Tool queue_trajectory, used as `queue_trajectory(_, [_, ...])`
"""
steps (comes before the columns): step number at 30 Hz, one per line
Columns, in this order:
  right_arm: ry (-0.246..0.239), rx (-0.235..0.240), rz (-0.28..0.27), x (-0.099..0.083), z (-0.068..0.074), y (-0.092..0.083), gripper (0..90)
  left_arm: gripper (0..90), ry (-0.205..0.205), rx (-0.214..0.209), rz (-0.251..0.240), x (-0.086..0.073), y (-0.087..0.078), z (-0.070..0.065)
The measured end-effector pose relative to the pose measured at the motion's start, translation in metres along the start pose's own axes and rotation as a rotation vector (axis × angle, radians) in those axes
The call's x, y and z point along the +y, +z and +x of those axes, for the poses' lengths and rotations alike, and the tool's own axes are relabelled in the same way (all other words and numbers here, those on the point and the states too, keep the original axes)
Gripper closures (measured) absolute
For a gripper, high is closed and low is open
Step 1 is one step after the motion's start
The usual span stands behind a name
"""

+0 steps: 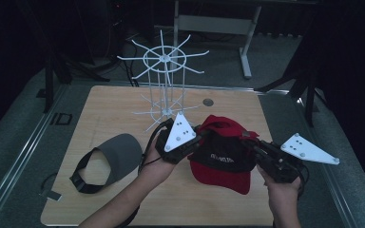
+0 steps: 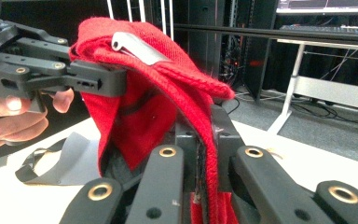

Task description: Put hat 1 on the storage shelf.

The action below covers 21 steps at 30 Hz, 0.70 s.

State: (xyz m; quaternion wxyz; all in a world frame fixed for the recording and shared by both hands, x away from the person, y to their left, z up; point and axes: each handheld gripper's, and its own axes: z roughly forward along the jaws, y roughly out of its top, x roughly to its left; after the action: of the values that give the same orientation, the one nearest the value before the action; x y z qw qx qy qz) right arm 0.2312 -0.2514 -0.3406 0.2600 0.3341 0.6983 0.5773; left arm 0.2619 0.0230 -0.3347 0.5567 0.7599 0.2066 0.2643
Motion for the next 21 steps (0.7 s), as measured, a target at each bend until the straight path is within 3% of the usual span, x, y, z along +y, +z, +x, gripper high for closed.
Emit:
queue_trajectory(4, [-0.001, 0.004, 0.006, -0.004, -0.001, -0.003, 82.2, 85.7, 0.001, 0.002, -0.01, 0.003, 0.0, 0.0])
queue_trajectory(13, [-0.012, 0.025, 0.022, -0.011, -0.002, -0.012, 65.1, 85.7, 0.009, 0.003, -0.02, 0.01, 0.001, -0.002])
queue_trajectory(20, [-0.027, 0.102, 0.055, -0.018, 0.001, -0.017, 48.3, 85.7, -0.001, -0.011, -0.02, 0.013, 0.003, 0.0])
queue_trajectory(21, [-0.033, 0.108, 0.059, -0.018, 0.002, -0.018, 47.6, 85.6, 0.004, 0.005, -0.019, 0.013, 0.002, 0.0])
